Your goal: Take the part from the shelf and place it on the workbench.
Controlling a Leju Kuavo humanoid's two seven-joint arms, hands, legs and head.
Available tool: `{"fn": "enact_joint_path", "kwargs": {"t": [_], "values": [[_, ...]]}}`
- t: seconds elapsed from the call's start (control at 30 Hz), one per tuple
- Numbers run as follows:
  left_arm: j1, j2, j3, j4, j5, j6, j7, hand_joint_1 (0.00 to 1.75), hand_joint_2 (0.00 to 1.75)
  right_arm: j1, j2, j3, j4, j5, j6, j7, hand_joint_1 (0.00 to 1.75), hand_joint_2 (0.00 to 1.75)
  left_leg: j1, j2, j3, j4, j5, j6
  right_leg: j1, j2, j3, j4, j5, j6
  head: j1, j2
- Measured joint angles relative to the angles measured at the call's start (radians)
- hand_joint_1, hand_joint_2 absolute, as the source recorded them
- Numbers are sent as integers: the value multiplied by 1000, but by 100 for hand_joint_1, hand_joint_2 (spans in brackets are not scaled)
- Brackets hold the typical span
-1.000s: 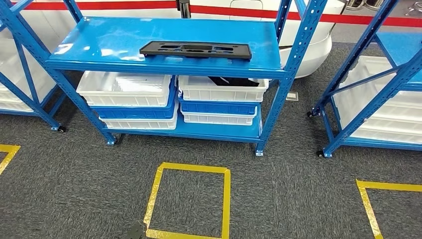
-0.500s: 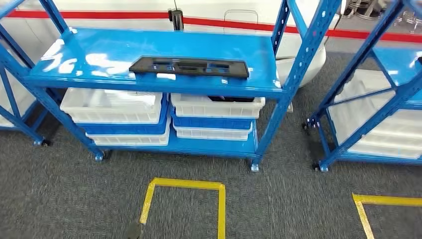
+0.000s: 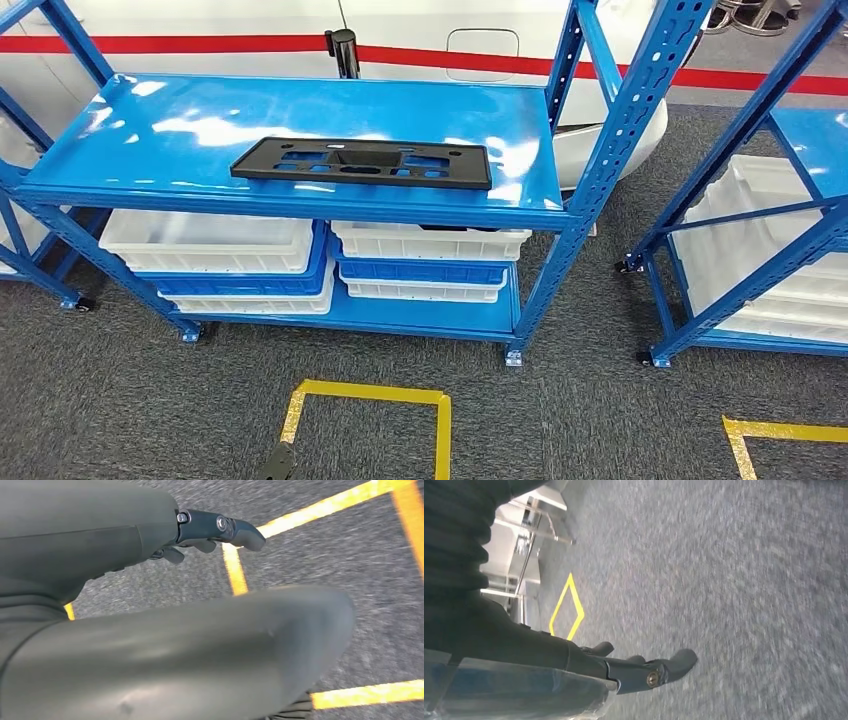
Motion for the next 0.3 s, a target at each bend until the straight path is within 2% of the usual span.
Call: {"fn": "enact_joint_path", "kwargs": {"t": [0.03, 0.07, 0.1, 0.13, 0.17, 0.2, 0.27, 0.3], "values": [[0, 0, -2, 0, 0, 0, 0, 0, 0, -1, 0, 0, 0, 1, 0, 0, 0, 175, 2, 5, -37, 60, -20, -3, 0, 1, 11, -3, -8, -13, 0, 0], [0, 0, -3, 0, 0, 0, 0, 0, 0, -2, 0, 0, 0, 1, 0, 0, 0, 175, 2, 8, -72, 106, -55, -6, 2, 2, 21, -4, -16, -23, 0, 0], [0, 0, -4, 0, -1, -2, 0, 0, 0, -3, 0, 0, 0, 1, 0, 0, 0, 175, 2, 9, -103, 136, -93, -9, 4, 3, 29, -4, -24, -29, 0, 0], [0, 0, -5, 0, -1, -3, 0, 0, 0, -4, 0, 0, 0, 1, 1, 1, 0, 175, 2, 10, -125, 145, -116, -11, 7, 5, 38, -4, -31, -32, 0, 0], [0, 0, -6, 0, -2, -4, 0, 0, 44, -5, 0, 0, 0, 1, 2, 3, 0, 175, 2, 11, -135, 129, -112, -10, 9, 8, 47, -4, -38, -32, 0, 0], [0, 0, -6, 0, -2, -4, 1, 0, 87, -6, 1, 0, 0, 1, 3, 5, 0, 175, 2, 12, -133, 88, -79, -8, 11, 10, 56, -4, -45, -31, 0, 0], [0, 2, -7, 0, -5, -5, 2, 0, 175, -6, 1, 0, 0, 3, 6, 9, 0, 175, -1, 15, -103, -33, 25, 4, 15, 12, 75, -4, -58, -26, 0, 0], [-1, 2, -7, 0, -5, -5, 2, 0, 175, -6, 2, 0, 0, 3, 6, 10, 0, 175, -1, 15, -93, -69, 54, 8, 16, 12, 80, -4, -61, -25, 1, 0]]}}
